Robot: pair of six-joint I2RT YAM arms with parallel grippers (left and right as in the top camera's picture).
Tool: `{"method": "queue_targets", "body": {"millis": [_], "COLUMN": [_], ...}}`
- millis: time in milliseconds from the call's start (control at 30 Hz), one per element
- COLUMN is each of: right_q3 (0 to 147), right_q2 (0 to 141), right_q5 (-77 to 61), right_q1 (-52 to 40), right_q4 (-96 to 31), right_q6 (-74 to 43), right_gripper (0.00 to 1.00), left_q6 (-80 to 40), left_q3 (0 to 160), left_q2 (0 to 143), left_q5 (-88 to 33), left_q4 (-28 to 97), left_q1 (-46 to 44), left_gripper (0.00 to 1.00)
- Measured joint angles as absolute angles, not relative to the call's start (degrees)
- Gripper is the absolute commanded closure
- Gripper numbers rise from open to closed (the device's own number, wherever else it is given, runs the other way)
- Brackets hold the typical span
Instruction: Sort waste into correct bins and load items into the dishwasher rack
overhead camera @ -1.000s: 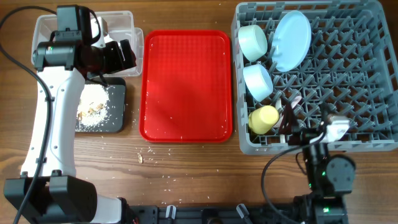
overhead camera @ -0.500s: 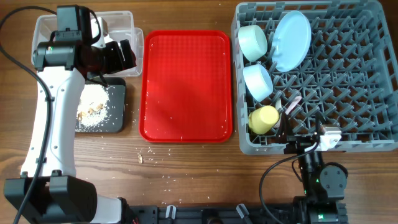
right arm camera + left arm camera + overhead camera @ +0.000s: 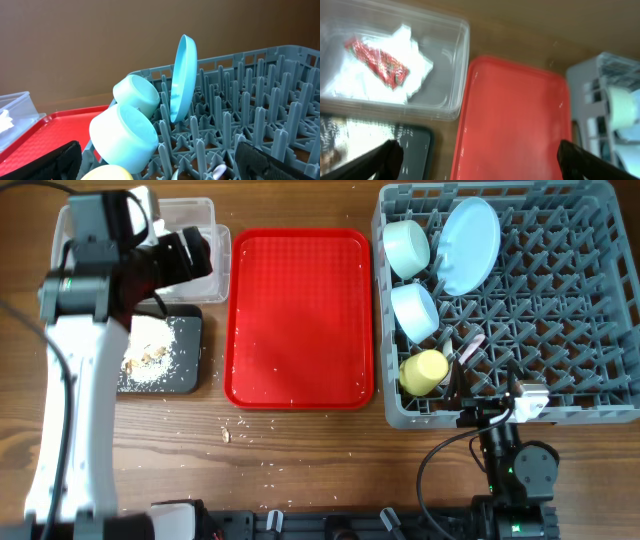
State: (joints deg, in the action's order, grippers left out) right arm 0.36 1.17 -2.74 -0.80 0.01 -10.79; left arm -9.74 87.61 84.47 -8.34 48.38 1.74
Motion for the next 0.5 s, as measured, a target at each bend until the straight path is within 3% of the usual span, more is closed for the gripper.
{"method": "queue_targets", "body": {"millis": [167, 300, 500], "right_q3": [0.4, 0.4, 0.4], "right_q2": [1.2, 1.2, 1.2], "right_q5": [-2.8, -2.8, -2.7], "right_q1": [-0.8, -0.8, -0.8], "right_q4": [0.0, 0.0, 0.0], "right_q6": [-10.8, -10.8, -10.8], "right_gripper": [0.0, 0.0, 0.0], "left_q6": [-9.7, -9.7, -9.7], "left_q3": [69.9, 46.3, 20.7], "left_q2": [69.4, 53.8, 24.1], "left_q5": [-8.3, -8.6, -9.0], "left_q4": [31.0, 12.8, 8.6], "left_q1": [1.7, 1.7, 1.7], "left_gripper": [0.0, 0.0, 0.0]}}
